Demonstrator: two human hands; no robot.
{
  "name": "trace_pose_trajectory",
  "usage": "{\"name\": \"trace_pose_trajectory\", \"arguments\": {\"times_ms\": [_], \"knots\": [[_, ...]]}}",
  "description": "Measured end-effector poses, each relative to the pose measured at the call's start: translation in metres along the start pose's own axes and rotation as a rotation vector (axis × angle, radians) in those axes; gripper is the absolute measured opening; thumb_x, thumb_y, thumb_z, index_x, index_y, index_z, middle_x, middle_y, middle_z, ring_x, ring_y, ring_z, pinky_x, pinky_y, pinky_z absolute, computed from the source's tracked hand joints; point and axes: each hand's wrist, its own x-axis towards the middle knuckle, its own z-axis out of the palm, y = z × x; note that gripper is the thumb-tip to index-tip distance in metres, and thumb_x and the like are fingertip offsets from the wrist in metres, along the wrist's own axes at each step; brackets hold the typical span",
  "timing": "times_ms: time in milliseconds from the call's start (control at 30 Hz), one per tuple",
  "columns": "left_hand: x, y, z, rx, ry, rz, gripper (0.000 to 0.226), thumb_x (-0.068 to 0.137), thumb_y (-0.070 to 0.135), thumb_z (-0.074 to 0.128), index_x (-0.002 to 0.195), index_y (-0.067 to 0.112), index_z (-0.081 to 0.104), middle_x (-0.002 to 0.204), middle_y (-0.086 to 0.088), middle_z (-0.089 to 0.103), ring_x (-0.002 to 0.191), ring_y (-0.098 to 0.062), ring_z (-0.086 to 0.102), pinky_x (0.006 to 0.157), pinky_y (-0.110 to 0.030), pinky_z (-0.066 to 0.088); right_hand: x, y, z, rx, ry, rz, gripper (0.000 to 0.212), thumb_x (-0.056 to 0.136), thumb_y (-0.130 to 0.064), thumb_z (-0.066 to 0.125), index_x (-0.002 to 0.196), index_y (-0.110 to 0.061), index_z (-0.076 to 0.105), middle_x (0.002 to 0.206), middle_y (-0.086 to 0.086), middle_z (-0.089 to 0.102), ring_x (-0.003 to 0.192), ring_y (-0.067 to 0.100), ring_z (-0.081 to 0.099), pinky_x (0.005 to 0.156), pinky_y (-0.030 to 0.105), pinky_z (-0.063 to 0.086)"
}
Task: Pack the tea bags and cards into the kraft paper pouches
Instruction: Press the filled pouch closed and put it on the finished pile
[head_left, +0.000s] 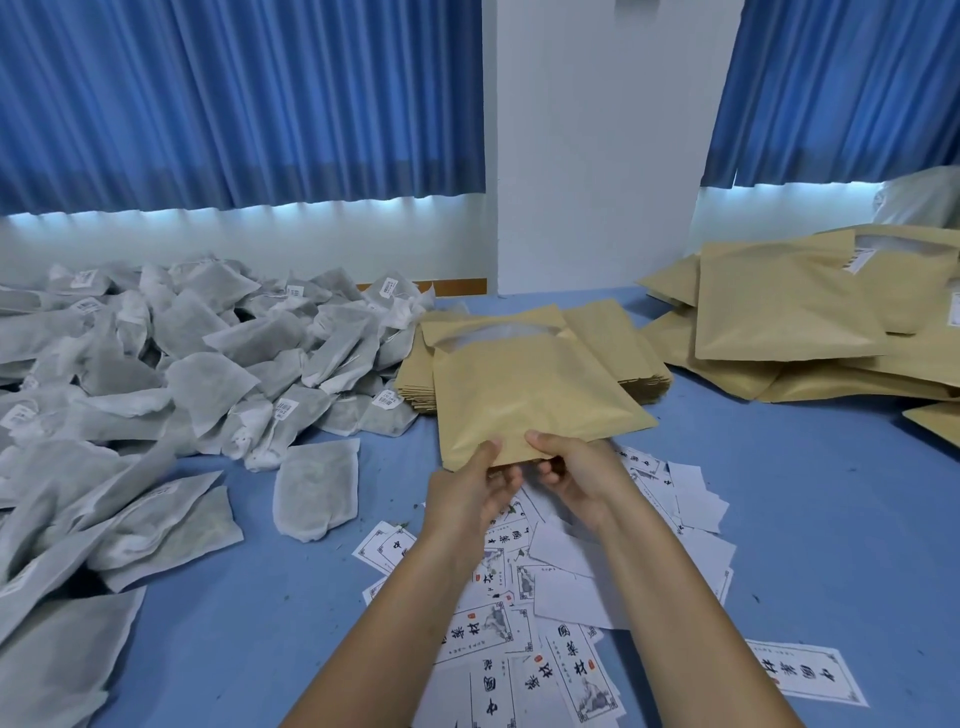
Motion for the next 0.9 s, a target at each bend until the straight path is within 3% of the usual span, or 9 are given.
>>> {"name": "trace_pose_trajectory", "arguments": {"times_ms": [100,233,367,433,533,733,900], "knots": [[0.006,0.008,-0.006,0.113,0.081,0.078,0.016,0.089,0.016,0.066,0.089,0.001,0.061,0.071,-0.013,0.065,0.056,-0.016,0.064,0.051,-0.021,0.054,0.001,-0.002,-0.003,0.028,0.006,0.003,0.007,0.084,0.000,0.067,0.085,-0.001,0.060,0.067,0.007,0.056,0.047,0.011,0.042,0.038,0.016,0.033],[0.005,0.008,-0.007,0.248,0.086,0.177,0.018,0.090,0.015,0.065,0.084,-0.001,0.063,0.064,-0.013,0.066,0.050,-0.012,0.063,0.053,-0.020,0.055,-0.004,0.004,0.005,0.003,-0.056,0.043,0.020,0.081,-0.009,0.073,0.094,0.002,0.063,0.067,0.007,0.054,0.049,0.012,0.042,0.041,0.017,0.037],[0.001,0.003,-0.004,0.311,0.065,0.187,0.022,0.091,0.015,0.061,0.083,-0.005,0.065,0.061,-0.017,0.067,0.051,-0.018,0.064,0.051,-0.022,0.053,-0.013,0.020,0.025,-0.026,-0.077,0.000,0.013,0.079,-0.007,0.075,0.085,0.002,0.068,0.056,0.003,0.056,0.048,0.011,0.045,0.046,0.019,0.040],[0.003,0.004,-0.004,0.385,0.066,0.194,0.023,0.092,0.015,0.058,0.077,-0.001,0.064,0.052,-0.011,0.064,0.043,-0.015,0.059,0.044,-0.020,0.048,-0.014,0.023,0.030,0.020,-0.041,-0.040,0.007,0.080,-0.001,0.071,0.077,0.000,0.065,0.054,0.004,0.059,0.045,0.011,0.050,0.047,0.021,0.042],[0.003,0.002,-0.003,0.489,0.063,0.240,0.029,0.095,0.017,0.056,0.068,0.006,0.059,0.041,-0.001,0.054,0.037,-0.014,0.049,0.037,-0.019,0.038,-0.014,0.022,0.030,0.070,-0.024,-0.026,0.014,0.080,0.005,0.067,0.069,0.001,0.059,0.046,0.003,0.054,0.040,0.014,0.050,0.047,0.025,0.042],[0.005,0.007,-0.005,0.476,0.067,0.289,0.030,0.094,0.018,0.056,0.066,0.008,0.057,0.044,-0.002,0.048,0.035,-0.012,0.046,0.037,-0.020,0.037,-0.011,0.014,0.025,0.170,0.019,-0.056,0.011,0.083,0.006,0.065,0.081,-0.005,0.064,0.071,0.004,0.066,0.058,0.013,0.058,0.049,0.019,0.042],[0.003,0.008,-0.004,0.479,0.059,0.276,0.029,0.095,0.019,0.055,0.068,0.008,0.058,0.048,-0.003,0.047,0.034,-0.010,0.046,0.040,-0.020,0.037,-0.007,0.010,0.019,0.083,0.025,-0.089,0.011,0.082,0.005,0.067,0.083,-0.005,0.063,0.071,0.004,0.063,0.056,0.012,0.054,0.048,0.019,0.041]]}}
